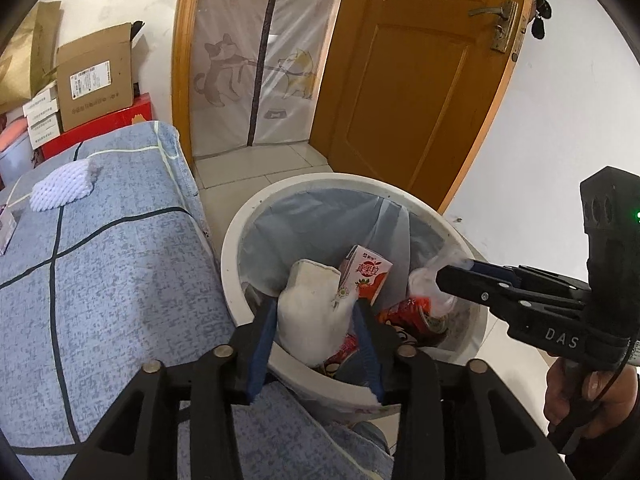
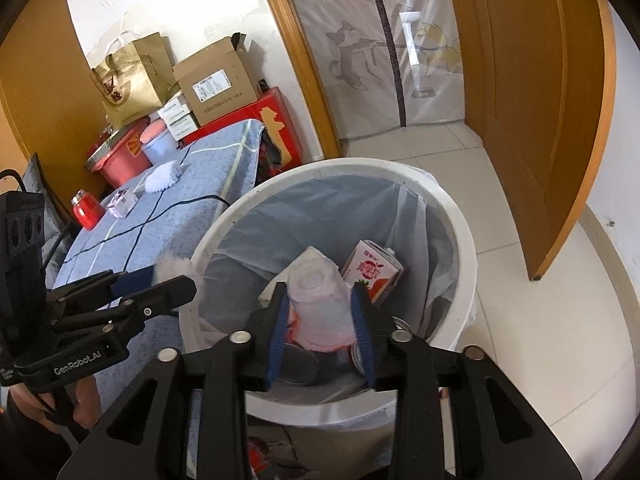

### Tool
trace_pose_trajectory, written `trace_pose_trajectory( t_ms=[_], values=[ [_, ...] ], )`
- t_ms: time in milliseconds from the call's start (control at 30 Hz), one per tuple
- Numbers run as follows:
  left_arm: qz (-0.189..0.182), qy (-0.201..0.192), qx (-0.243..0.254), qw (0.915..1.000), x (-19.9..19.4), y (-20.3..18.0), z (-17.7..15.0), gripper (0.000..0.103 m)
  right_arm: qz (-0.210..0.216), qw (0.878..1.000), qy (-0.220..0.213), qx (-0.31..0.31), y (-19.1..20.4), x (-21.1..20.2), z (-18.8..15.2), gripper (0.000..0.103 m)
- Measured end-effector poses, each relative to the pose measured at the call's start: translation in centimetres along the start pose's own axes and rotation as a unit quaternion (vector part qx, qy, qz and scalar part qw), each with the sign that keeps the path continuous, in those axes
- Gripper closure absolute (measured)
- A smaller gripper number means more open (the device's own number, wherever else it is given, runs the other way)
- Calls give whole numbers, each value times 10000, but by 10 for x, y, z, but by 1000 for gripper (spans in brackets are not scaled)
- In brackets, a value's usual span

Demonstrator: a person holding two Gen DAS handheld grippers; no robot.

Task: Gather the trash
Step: 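Open both grippers over the wastebasket to drop tissue and cup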

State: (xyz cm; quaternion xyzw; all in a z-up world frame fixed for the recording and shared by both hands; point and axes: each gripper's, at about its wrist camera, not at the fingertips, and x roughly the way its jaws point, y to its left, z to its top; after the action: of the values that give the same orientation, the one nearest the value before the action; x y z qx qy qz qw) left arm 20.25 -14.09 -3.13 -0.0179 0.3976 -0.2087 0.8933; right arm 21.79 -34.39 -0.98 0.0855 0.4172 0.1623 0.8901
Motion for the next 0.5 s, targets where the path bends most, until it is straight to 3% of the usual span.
trace_pose_trajectory(
  t_ms=[267, 500],
  values=[
    [-57, -143, -48, 9999, -8, 2, 3, 62, -7, 9999, -107, -20, 3, -10, 1, 60],
    [-105, -292, -236, 9992, -31, 9, 0, 62, 234, 9992, -291, -117, 16, -25, 2, 60]
  ],
)
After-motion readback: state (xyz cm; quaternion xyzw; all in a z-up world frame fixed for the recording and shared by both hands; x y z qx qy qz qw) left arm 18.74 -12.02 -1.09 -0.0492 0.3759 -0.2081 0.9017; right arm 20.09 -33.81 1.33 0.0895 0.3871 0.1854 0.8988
